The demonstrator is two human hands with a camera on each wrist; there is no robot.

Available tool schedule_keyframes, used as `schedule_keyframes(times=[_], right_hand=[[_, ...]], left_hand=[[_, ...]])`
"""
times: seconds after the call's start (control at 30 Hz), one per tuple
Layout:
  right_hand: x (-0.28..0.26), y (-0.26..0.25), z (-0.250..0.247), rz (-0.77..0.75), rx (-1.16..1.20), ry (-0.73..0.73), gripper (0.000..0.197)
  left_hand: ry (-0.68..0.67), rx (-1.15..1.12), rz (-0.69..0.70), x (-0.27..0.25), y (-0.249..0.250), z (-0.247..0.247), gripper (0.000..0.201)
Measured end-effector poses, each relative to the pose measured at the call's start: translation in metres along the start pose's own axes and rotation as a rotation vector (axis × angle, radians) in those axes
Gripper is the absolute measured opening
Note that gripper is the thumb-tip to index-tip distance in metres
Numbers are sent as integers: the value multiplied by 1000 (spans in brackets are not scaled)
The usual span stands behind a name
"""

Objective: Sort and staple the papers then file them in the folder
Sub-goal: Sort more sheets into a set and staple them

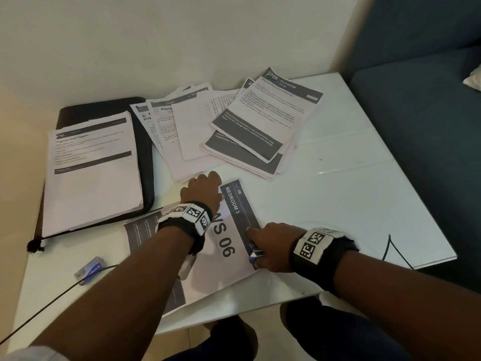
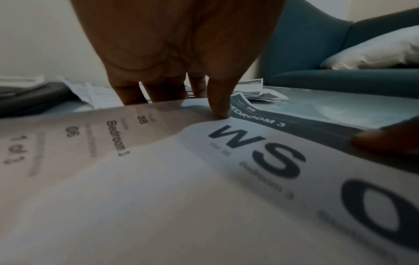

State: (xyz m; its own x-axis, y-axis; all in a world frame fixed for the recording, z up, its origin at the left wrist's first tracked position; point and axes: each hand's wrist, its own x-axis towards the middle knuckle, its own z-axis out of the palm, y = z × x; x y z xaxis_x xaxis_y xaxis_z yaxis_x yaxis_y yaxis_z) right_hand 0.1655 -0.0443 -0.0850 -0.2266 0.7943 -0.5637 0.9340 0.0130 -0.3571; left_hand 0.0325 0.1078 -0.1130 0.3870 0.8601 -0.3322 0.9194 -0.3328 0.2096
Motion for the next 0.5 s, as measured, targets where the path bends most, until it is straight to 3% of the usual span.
schedule_keyframes(times=[0.17, 0.37, 0.5], right_hand=[[1, 4, 4, -17, 50, 5, 45], [1, 13, -1, 8, 151, -40, 46], [8, 33, -29, 75, 419, 123, 37]], left_hand=[[-59, -127, -50, 13, 2, 1, 27], [0, -239, -35, 14, 9, 6, 20], [34, -218, -51, 15, 10, 10, 15]])
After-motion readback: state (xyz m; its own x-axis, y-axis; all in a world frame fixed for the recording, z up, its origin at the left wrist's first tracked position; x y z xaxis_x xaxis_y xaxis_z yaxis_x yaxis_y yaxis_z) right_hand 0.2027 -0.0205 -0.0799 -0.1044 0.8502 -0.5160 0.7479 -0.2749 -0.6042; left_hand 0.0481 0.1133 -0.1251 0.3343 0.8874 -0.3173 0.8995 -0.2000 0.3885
